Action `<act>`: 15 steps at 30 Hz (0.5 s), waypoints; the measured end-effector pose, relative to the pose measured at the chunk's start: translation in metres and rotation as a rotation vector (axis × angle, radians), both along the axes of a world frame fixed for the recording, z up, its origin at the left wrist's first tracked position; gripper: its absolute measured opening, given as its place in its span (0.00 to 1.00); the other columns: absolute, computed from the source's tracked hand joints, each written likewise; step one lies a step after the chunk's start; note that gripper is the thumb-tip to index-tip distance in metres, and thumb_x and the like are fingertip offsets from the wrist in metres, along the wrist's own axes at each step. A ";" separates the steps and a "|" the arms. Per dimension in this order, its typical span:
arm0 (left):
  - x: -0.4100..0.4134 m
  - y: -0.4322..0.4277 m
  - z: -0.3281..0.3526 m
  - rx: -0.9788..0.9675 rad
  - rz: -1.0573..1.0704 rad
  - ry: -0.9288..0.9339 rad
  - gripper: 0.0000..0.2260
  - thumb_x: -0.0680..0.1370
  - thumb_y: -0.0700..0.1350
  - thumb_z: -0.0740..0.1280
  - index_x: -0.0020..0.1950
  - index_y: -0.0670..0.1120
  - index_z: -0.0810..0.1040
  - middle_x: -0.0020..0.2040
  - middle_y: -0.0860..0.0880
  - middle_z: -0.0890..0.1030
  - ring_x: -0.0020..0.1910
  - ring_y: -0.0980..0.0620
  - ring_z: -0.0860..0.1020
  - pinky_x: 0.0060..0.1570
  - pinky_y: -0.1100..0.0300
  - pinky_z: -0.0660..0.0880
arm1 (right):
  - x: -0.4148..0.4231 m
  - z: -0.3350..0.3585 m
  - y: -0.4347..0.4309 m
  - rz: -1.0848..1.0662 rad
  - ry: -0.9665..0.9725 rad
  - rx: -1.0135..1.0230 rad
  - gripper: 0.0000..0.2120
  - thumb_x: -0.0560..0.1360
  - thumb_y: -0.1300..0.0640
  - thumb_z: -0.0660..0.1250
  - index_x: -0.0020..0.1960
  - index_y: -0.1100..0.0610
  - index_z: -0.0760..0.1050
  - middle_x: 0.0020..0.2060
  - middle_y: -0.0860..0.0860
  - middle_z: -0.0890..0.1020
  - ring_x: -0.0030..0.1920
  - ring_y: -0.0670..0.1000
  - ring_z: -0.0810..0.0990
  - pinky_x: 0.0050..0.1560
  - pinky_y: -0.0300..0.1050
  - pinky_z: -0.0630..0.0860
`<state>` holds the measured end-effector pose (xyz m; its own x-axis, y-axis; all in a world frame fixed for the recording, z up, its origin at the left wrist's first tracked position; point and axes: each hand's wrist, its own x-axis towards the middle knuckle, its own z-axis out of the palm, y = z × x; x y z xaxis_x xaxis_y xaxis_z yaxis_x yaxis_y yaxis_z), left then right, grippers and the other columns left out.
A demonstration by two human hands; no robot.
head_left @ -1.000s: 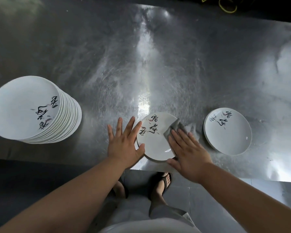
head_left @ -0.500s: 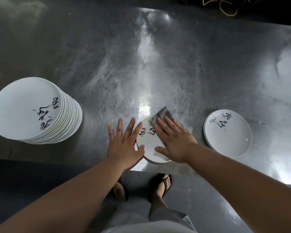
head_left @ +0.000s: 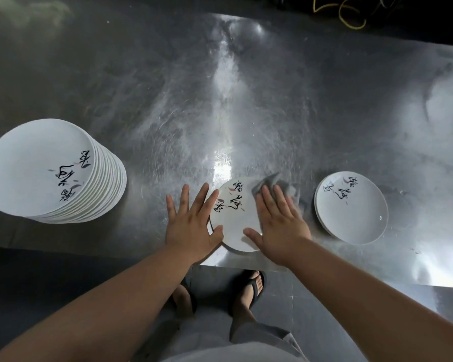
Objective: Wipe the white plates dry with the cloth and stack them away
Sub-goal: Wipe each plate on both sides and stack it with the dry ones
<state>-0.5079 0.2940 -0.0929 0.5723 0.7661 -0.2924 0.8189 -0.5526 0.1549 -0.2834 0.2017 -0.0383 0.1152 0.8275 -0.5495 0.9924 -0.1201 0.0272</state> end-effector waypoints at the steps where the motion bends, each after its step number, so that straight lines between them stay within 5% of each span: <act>1: 0.000 0.000 0.000 -0.001 -0.002 0.000 0.40 0.78 0.68 0.51 0.84 0.58 0.37 0.85 0.54 0.39 0.83 0.38 0.36 0.76 0.28 0.39 | 0.001 -0.004 0.012 0.046 0.020 0.030 0.45 0.78 0.25 0.31 0.81 0.55 0.26 0.80 0.52 0.26 0.78 0.55 0.21 0.82 0.58 0.33; 5: 0.000 0.000 -0.001 -0.012 0.008 -0.009 0.40 0.78 0.68 0.52 0.85 0.55 0.40 0.86 0.55 0.40 0.83 0.39 0.35 0.77 0.28 0.38 | 0.010 -0.005 0.042 0.182 0.049 0.045 0.42 0.80 0.27 0.35 0.83 0.51 0.28 0.80 0.48 0.27 0.78 0.51 0.22 0.81 0.56 0.32; 11: 0.003 0.000 0.006 -0.043 0.012 0.027 0.40 0.77 0.66 0.53 0.85 0.56 0.43 0.86 0.54 0.43 0.84 0.38 0.38 0.76 0.28 0.39 | -0.008 0.002 -0.037 -0.121 0.093 0.020 0.46 0.76 0.27 0.33 0.82 0.55 0.27 0.81 0.51 0.28 0.78 0.53 0.21 0.83 0.56 0.37; 15: 0.007 -0.003 0.018 -0.045 0.004 0.030 0.45 0.76 0.71 0.53 0.84 0.53 0.35 0.84 0.50 0.33 0.82 0.38 0.31 0.76 0.29 0.34 | 0.007 0.005 -0.028 -0.085 0.171 0.047 0.45 0.76 0.26 0.34 0.83 0.52 0.30 0.82 0.47 0.30 0.78 0.50 0.22 0.82 0.53 0.36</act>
<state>-0.5006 0.2910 -0.0753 0.5598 0.7540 -0.3437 0.8257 -0.5425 0.1547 -0.2767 0.1739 -0.0333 0.0944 0.8442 -0.5277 0.9683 -0.2010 -0.1482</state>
